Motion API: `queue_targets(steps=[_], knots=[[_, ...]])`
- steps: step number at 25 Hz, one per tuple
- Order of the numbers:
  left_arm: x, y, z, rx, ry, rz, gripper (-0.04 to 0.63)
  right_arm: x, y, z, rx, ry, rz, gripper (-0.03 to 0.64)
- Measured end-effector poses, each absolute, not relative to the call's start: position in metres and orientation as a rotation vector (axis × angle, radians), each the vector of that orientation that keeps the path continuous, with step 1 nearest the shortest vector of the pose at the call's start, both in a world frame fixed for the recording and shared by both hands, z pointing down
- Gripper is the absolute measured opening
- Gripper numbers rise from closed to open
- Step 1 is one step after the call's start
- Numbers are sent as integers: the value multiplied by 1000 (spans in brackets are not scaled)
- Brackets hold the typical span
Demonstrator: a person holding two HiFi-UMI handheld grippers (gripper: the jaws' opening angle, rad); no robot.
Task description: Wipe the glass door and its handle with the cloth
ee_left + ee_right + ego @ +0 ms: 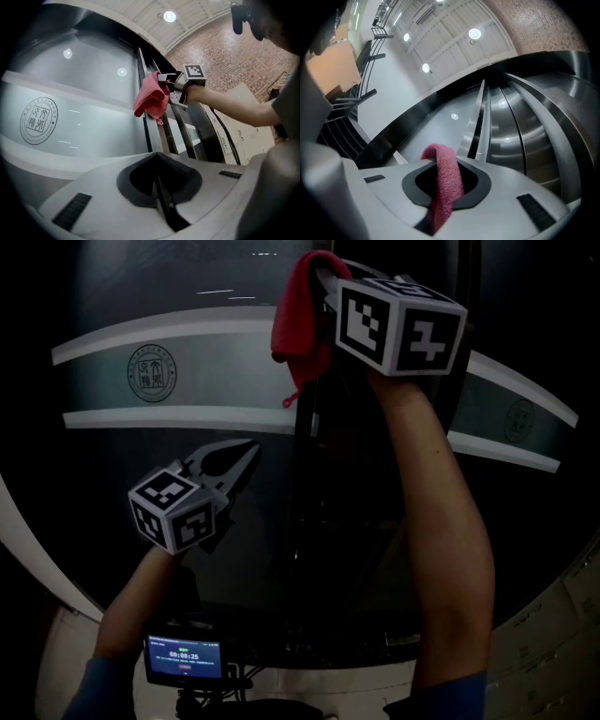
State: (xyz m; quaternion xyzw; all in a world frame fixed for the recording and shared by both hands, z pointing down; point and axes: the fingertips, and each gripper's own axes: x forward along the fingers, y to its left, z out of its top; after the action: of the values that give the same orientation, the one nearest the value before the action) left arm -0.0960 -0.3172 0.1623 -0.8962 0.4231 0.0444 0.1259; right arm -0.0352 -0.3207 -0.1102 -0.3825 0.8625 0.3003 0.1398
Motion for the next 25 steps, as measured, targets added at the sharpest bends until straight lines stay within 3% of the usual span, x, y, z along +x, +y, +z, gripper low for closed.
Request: queue_targets(steps=[12,18,25], knots=[[-92,-329,190,-2679,1164,105,12,-34,-320,79,-1147,2569,782,28],[-98,-328,206,-2656,1188,67,12,-31,-325,196,-1167,2622,557,28],[-101,-325,218,-2690,1194,76,12,-33,-329,228,-1194,2646,474,28]])
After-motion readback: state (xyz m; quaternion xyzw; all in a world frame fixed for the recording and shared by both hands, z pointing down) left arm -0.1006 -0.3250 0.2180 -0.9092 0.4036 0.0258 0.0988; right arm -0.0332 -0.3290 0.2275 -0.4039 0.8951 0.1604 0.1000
